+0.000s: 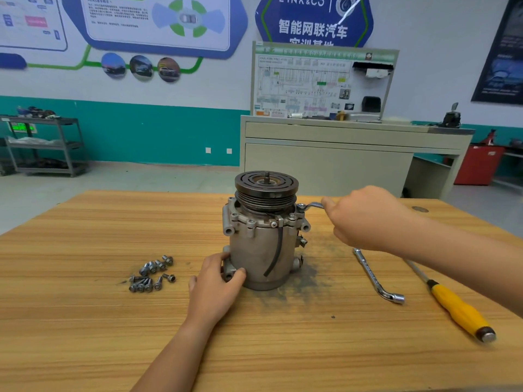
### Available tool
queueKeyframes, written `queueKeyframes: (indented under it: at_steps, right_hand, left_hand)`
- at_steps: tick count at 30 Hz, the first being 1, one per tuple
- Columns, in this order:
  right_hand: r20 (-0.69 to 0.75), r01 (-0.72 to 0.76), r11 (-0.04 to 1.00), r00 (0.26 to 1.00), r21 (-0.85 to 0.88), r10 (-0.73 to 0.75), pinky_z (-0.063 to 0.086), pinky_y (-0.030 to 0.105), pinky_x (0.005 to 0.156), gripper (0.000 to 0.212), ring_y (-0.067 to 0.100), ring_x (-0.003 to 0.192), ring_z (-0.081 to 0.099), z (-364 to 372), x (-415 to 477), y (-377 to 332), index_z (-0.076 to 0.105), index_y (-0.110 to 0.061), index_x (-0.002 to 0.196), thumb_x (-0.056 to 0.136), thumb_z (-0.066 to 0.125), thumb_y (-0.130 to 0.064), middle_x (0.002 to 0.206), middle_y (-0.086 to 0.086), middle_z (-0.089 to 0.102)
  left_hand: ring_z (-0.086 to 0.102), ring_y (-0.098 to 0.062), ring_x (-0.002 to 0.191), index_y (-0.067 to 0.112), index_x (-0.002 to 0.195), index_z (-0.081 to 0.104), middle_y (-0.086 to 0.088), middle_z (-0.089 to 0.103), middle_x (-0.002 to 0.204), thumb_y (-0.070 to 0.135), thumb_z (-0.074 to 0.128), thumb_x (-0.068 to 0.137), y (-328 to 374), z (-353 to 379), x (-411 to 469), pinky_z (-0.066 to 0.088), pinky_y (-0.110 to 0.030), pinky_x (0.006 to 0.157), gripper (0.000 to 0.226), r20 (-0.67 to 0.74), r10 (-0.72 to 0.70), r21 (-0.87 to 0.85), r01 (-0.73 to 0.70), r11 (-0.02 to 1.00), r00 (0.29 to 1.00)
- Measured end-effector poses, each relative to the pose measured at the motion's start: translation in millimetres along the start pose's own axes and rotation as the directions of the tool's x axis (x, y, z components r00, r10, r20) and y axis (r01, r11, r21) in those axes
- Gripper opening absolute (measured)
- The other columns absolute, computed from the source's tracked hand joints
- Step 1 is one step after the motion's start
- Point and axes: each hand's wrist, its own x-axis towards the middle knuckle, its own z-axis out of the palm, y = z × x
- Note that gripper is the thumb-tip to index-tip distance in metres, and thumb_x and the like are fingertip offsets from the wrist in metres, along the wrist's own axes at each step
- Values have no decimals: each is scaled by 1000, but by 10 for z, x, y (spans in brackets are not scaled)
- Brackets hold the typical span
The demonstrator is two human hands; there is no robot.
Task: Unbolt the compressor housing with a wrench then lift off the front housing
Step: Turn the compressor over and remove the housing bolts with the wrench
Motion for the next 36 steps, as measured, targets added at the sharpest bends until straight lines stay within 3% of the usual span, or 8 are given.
queueKeyframes:
  at_steps: [3, 9, 12, 15, 20, 25, 30, 36]
  right_hand:
    - [19, -32, 994, 999, 104, 31, 24, 23, 40, 38, 9, 46, 33, 100, 32, 74, 42, -14, 124, 95, 27, -32, 56, -5, 35]
    - [117, -88, 991, 990, 102, 76, 36, 26, 55, 24, 16, 65, 48, 263, 340, 216, 52, -13, 110, 95, 34, -7, 69, -4, 44]
    - [68, -123, 985, 991, 124, 115, 46, 32, 79, 24, 20, 86, 59, 334, 573, 209, 54, -14, 111, 94, 39, -5, 91, -1, 59]
    - [-74, -121, 969, 987, 213, 140, 37, 35, 96, 24, 24, 102, 58, 449, 827, 120, 52, -13, 114, 94, 42, -5, 108, 4, 63]
    - [-227, -141, 879, 936, 456, 268, 40, 33, 85, 22, 26, 98, 58, 565, 942, 55, 54, -10, 113, 96, 39, -10, 108, 8, 64]
    - [-170, -194, 562, 831, 804, 530, 30, 31, 48, 25, 21, 58, 49, 534, 563, 17, 46, -8, 104, 101, 29, -26, 65, 1, 51]
    - [-13, -263, 706, 933, 657, 360, 29, 27, 43, 12, 12, 55, 45, 448, 131, -91, 42, -16, 93, 99, 33, -21, 64, -4, 45]
    - [76, -252, 835, 966, 488, 247, 27, 24, 43, 21, 10, 54, 37, 253, -1, -147, 47, -14, 107, 92, 37, -4, 65, -4, 39]
  left_hand:
    - [54, -15, 112, 19, 125, 52, 14, 45, 113, 30, 62, 83, -5, -2, -2, 34, -47, 105, 44, -4, 1, -9, -1, 1000, 1000]
    - [55, -13, 108, 21, 121, 54, 14, 47, 110, 29, 63, 82, -9, 9, 8, 35, -47, 104, 41, -13, 6, -31, -6, 1000, 1000]
    - [55, -11, 105, 25, 116, 54, 14, 49, 109, 29, 64, 80, -9, 7, 13, 35, -47, 104, 37, -23, 5, -37, -6, 999, 1000]
    - [54, -11, 105, 24, 118, 54, 14, 49, 110, 26, 62, 81, -9, 4, 13, 35, -47, 104, 37, -15, 1, -39, -1, 999, 1000]
    - [54, -12, 104, 21, 118, 55, 11, 51, 111, 17, 58, 84, -18, -7, 11, 37, -46, 103, 34, -14, 16, -65, -17, 998, 1000]
    - [54, -10, 99, 20, 119, 55, 10, 50, 112, 17, 56, 87, -47, 4, 43, 37, -47, 103, 32, -19, 17, -62, -18, 998, 1000]
    - [53, -10, 99, 20, 120, 54, 10, 49, 111, 16, 55, 88, -29, 5, 54, 37, -47, 104, 33, -14, 16, -56, -17, 998, 1000]
    - [52, -9, 100, 20, 121, 54, 11, 48, 111, 15, 55, 87, -48, -5, 32, 37, -47, 104, 34, -4, 13, -56, -13, 998, 1000]
